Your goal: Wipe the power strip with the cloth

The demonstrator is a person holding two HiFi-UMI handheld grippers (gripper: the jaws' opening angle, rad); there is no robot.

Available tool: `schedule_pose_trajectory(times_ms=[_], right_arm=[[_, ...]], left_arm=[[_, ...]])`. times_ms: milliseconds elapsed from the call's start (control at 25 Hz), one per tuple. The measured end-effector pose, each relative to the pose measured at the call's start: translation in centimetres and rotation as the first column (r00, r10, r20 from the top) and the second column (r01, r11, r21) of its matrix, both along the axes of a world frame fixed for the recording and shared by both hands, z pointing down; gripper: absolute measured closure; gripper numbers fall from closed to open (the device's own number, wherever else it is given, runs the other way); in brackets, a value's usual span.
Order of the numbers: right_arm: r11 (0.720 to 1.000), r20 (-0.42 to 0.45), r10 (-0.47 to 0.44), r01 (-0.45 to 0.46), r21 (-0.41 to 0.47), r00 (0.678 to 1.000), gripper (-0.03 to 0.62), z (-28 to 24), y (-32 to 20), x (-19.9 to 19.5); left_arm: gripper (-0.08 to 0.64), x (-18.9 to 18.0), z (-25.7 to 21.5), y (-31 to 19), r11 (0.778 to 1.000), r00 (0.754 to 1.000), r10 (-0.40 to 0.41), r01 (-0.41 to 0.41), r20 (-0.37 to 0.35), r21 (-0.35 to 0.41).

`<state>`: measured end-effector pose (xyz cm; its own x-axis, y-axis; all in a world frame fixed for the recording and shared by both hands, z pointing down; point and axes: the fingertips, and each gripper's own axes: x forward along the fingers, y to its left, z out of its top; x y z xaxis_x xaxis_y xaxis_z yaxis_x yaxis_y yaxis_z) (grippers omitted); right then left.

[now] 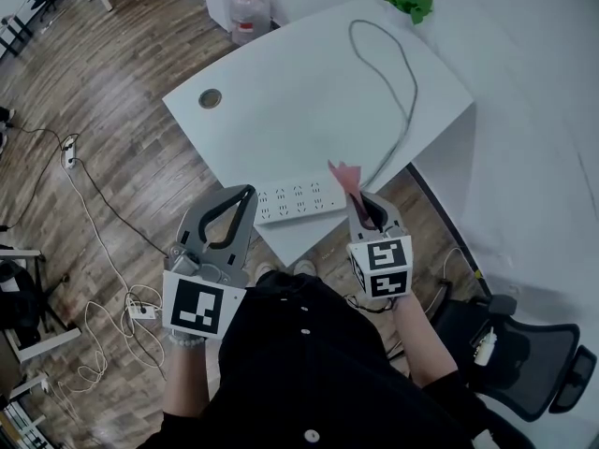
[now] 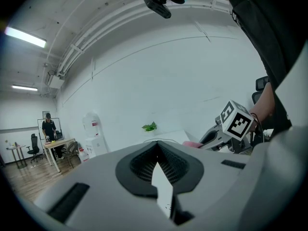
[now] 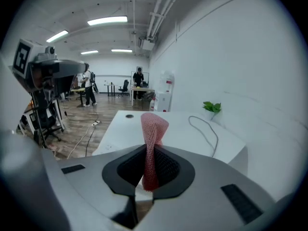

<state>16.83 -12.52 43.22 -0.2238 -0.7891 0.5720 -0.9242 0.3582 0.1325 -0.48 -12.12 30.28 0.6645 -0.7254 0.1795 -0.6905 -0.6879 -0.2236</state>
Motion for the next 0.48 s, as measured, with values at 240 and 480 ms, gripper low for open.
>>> schedule_pose_trajectory(times_ms=[240, 480], right_arm=[[0.996, 0.103, -0.023, 0.014, 0.091, 0.994, 0.538, -4.9, -0.9, -1.9], [0.984, 0.137, -0.059, 0.034, 0.177, 0.989, 0.538, -8.7, -1.4, -3.1]], left_arm=[[0.546, 0.3, -0.4, 0.2, 1.0, 1.0, 0.003, -0.003, -0.001, 0.008], [0.546, 0.1, -0.6, -0.1, 1.0, 1.0, -0.001, 0.001, 0.001, 0.012]])
